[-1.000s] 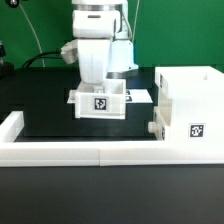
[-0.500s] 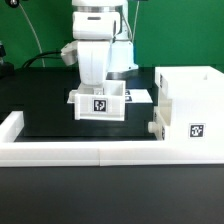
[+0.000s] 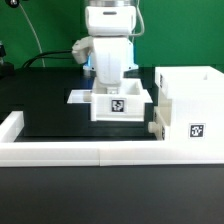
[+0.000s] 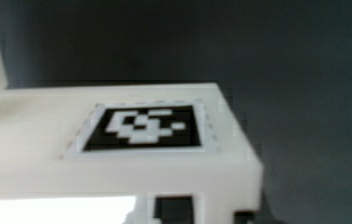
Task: Assemble drawer
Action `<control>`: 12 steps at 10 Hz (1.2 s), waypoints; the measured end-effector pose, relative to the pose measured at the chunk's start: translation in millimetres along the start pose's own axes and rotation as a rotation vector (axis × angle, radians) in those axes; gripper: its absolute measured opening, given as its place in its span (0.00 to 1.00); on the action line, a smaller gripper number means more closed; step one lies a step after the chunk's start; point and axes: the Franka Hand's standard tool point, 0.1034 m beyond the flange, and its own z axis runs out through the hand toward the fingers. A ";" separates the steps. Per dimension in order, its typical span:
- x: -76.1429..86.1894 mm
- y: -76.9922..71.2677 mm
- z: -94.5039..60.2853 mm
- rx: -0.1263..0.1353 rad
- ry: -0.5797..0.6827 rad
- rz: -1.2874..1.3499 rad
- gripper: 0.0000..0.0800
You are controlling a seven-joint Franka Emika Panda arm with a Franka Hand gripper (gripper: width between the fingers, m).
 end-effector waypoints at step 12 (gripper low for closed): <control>1.9 2.5 3.5 -0.014 0.008 -0.053 0.05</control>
Offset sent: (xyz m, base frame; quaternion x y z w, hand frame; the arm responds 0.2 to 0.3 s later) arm 0.0000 0.0000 0.0000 0.0000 0.0000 0.0000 1.0000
